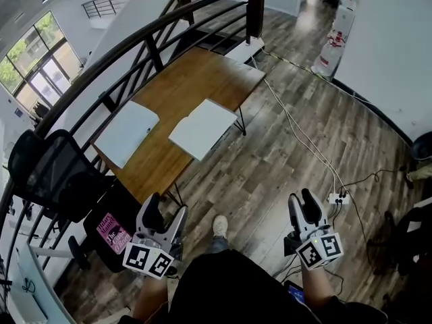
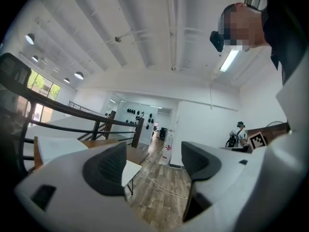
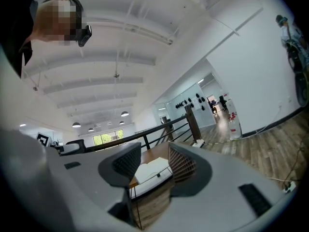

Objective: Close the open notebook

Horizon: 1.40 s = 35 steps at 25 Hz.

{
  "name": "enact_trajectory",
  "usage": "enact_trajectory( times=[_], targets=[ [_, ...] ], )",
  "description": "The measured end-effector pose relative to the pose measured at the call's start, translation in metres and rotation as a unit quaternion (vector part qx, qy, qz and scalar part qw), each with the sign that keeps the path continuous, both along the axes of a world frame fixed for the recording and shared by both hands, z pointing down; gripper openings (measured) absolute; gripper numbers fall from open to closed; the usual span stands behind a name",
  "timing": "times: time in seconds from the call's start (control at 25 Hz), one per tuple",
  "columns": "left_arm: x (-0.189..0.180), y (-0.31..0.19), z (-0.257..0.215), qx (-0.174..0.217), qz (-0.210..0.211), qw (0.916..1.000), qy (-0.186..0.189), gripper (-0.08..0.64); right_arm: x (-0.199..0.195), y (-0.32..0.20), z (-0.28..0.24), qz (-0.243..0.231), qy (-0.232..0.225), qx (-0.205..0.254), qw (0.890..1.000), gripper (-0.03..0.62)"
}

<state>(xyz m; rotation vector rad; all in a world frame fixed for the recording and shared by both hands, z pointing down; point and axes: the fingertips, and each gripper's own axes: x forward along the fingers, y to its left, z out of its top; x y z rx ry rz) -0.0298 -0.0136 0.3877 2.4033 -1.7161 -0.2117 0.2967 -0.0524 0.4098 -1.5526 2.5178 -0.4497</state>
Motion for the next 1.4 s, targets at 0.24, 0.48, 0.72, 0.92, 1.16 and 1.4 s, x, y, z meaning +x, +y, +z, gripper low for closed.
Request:
enact_trajectory(
  times=[0.24,0.48,0.72,0.92,1.16,1.4],
  targets=[
    [0.003,-0.074,-0.011,0.024,0.027,0.9993,0.005,0.350,0.012,-0.046,-0.019,0.043,0.016,0.021,0.999,0.175],
    [0.005,-0.132,-0.012,0.033,0.060,0.9976,0.009,0.350,0.008,-0.091,-0.027,0.071,0.031,0.037,0.996,0.198],
    [-0.014,-0.169,0.008,0.009,0.058,0.9983,0.008,0.350,-0.023,-0.141,-0.026,0.053,0.041,0.040,0.997,0.243],
    [-0.038,-0.191,0.024,-0.011,0.042,0.9989,0.017,0.350,-0.050,-0.177,-0.019,0.045,0.052,0.033,0.997,0.281],
    [-0.056,-0.207,0.054,-0.037,0.038,0.9983,0.021,0.350,-0.092,-0.216,0.002,0.012,0.059,0.017,0.998,0.279],
    [-0.065,-0.205,0.091,-0.086,0.012,0.9951,0.046,0.350,-0.133,-0.246,0.051,-0.055,0.080,-0.038,0.995,0.273]
  ],
)
